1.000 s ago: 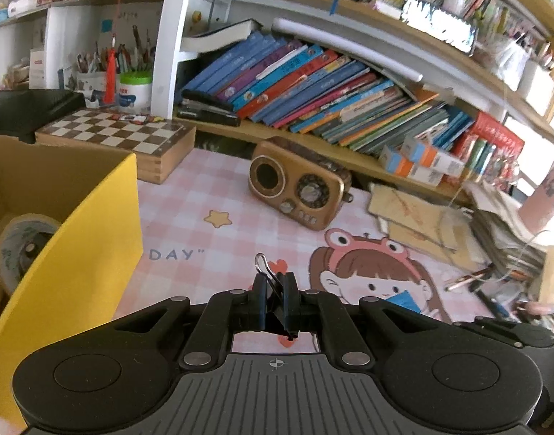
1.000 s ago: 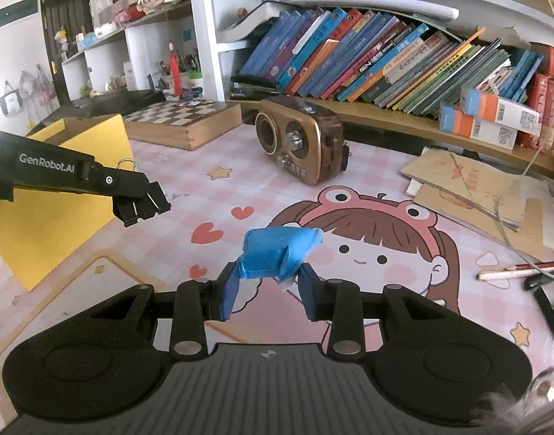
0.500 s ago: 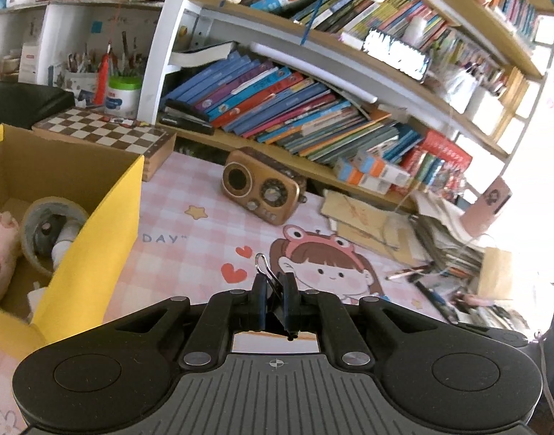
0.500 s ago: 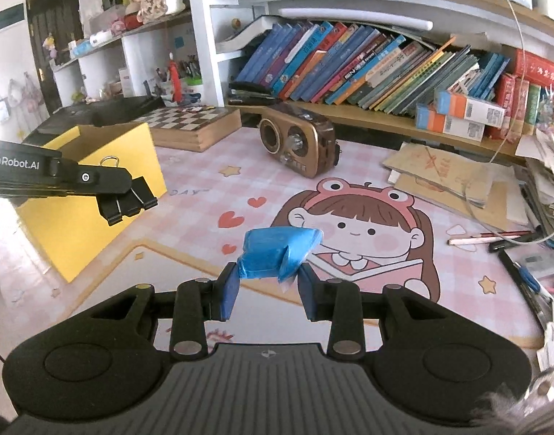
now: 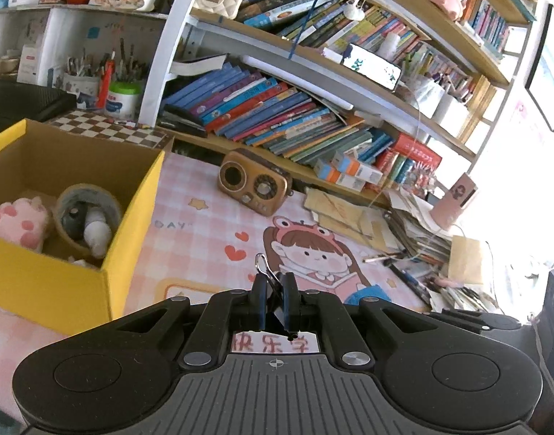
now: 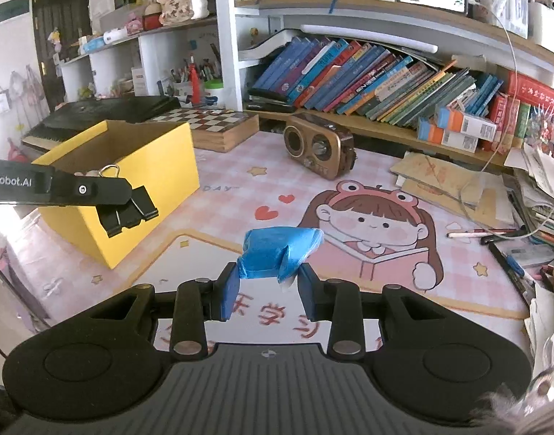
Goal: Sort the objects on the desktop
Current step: 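Lift and carry the blue object and binder clip toward the yellow box with both grippers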
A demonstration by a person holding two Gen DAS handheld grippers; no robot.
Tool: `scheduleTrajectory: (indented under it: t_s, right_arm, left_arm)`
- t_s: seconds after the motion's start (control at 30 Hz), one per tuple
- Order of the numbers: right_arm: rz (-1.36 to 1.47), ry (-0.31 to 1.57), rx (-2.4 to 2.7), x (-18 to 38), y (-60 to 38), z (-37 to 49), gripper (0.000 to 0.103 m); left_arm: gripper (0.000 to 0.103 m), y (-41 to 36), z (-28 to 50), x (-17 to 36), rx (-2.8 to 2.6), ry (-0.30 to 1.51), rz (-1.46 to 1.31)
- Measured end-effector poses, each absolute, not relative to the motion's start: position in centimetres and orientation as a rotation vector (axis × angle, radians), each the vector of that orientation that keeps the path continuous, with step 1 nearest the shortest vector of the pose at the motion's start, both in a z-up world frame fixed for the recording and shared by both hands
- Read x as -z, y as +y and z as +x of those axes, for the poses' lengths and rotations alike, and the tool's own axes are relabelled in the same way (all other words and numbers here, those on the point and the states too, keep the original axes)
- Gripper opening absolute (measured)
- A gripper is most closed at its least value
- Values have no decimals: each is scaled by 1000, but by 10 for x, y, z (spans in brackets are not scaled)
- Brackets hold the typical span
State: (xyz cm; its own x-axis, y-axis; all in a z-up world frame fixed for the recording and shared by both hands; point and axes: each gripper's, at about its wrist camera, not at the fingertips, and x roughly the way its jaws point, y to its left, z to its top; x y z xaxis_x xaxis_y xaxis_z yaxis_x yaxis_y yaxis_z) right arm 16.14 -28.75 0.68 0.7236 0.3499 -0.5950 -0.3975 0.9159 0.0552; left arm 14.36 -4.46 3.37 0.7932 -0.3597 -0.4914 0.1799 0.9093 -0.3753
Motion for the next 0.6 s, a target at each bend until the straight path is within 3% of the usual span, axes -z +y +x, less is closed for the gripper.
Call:
scheduleTrajectory:
  t_s: [0.6]
  right_arm:
    - [-72,655,-375,-11,-217,83,32]
  left_arm:
    - [7,31,77,-28,328,609,-356]
